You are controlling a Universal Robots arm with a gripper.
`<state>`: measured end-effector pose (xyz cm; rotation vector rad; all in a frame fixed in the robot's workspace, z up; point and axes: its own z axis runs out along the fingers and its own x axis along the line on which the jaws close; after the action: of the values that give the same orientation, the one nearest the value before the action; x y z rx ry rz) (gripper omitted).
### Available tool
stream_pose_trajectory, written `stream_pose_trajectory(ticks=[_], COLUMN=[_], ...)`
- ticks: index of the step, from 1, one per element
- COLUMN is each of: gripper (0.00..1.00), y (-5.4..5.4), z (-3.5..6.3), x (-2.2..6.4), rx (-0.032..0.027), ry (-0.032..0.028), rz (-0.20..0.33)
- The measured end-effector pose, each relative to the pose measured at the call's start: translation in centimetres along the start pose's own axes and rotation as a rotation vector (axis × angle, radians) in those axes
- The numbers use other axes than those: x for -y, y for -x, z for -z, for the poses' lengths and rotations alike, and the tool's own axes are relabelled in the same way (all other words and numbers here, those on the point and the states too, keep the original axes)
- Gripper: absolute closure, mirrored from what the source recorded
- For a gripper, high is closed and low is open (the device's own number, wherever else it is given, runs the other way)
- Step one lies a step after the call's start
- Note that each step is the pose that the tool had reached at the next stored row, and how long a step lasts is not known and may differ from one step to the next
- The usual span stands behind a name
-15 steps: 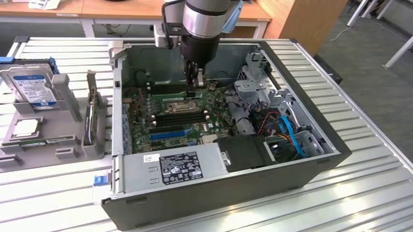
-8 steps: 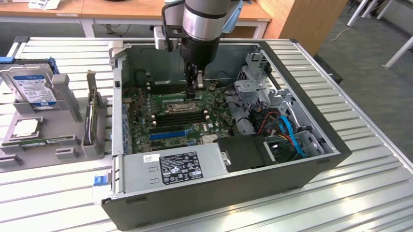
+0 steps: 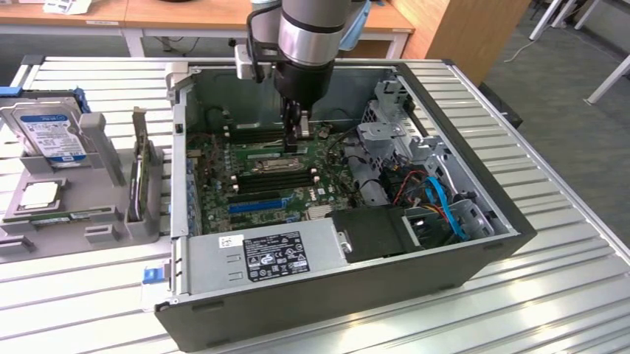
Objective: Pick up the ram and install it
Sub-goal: 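Insert the ram into the slot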
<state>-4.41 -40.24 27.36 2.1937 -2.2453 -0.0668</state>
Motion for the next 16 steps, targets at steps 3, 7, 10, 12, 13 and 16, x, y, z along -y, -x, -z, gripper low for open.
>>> stream_pose_trajectory(ticks=[3, 7, 10, 12, 13, 16], gripper=[0.89, 0.89, 0.89, 0.89, 0.89, 0.89], y=[0.0, 0.0, 0.0, 0.0, 0.0, 0.0], z=[-0.22, -0.50, -0.71, -0.86, -0.94, -1.16], x=[0.01, 0.02, 0.02, 0.03, 0.03, 0.04], rx=[0.0001, 0.0001, 0.0000, 0.0000, 0.0001, 0.0001], ry=[0.0000, -0.0001, 0.0000, 0.0000, 0.0000, -0.0001], rz=[0.000, 0.000, 0.000, 0.000, 0.000, 0.000])
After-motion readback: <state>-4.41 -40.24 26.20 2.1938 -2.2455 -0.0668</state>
